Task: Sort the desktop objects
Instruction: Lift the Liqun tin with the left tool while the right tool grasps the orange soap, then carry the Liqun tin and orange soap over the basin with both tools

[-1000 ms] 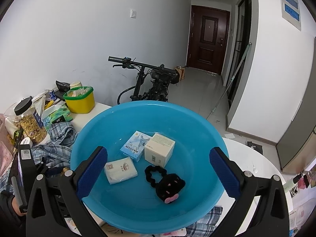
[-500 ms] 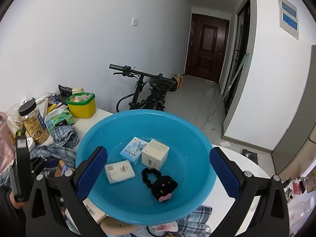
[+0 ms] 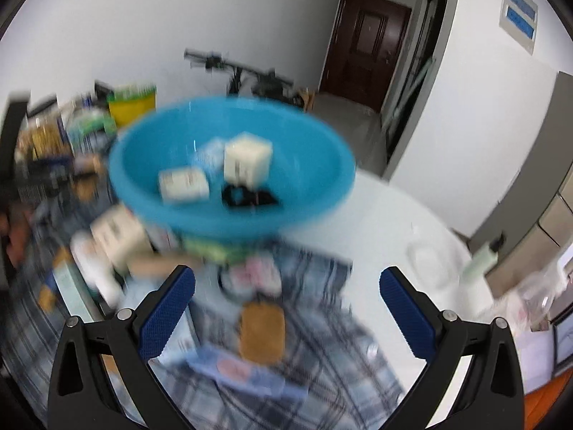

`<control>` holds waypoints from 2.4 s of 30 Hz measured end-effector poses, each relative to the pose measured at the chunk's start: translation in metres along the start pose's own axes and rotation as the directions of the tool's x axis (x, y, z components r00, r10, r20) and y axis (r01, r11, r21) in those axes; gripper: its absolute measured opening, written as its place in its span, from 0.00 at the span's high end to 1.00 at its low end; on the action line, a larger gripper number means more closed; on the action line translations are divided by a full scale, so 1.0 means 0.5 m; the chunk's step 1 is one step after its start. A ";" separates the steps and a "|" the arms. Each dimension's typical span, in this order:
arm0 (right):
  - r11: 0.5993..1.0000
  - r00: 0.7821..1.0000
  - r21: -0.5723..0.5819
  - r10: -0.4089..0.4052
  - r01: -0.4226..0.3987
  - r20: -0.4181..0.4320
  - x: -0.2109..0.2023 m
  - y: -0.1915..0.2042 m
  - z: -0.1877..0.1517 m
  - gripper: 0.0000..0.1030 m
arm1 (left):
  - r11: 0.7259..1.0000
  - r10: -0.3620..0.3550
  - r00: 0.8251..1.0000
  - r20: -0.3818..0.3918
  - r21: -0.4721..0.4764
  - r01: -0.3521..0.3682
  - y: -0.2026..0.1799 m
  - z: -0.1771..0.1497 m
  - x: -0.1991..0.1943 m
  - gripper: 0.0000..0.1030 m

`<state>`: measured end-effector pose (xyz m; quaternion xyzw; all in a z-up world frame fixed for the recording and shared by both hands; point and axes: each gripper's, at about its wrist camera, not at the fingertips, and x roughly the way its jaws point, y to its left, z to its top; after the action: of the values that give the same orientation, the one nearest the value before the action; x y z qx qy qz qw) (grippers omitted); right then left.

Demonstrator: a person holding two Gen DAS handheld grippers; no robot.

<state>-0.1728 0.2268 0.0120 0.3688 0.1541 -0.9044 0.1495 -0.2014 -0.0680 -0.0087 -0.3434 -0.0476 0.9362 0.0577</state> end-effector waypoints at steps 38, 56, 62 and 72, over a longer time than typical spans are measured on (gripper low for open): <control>0.994 0.980 0.076 0.094 -0.081 -0.177 0.149 -0.007 -0.088 0.58 | 1.000 0.007 1.000 -0.015 0.021 -0.007 -0.005 -0.003 0.003 0.13; 0.997 0.980 0.004 0.070 -0.072 0.188 -0.067 0.019 0.120 0.60 | 1.000 0.006 1.000 -0.011 0.021 -0.006 -0.007 -0.005 0.001 0.13; 0.996 0.954 -0.004 0.091 -0.094 0.287 -0.098 0.025 0.231 0.60 | 1.000 0.008 1.000 -0.004 0.019 -0.008 -0.007 -0.004 0.000 0.13; 0.987 0.934 0.035 0.138 -0.158 0.331 -0.044 0.028 0.298 0.60 | 0.999 0.030 1.000 -0.006 0.017 -0.030 0.001 -0.005 0.002 0.13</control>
<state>-0.2452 0.1596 0.1268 0.2284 0.0714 -0.9435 0.2294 -0.2005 -0.0683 -0.0112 -0.3464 -0.0342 0.9363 0.0469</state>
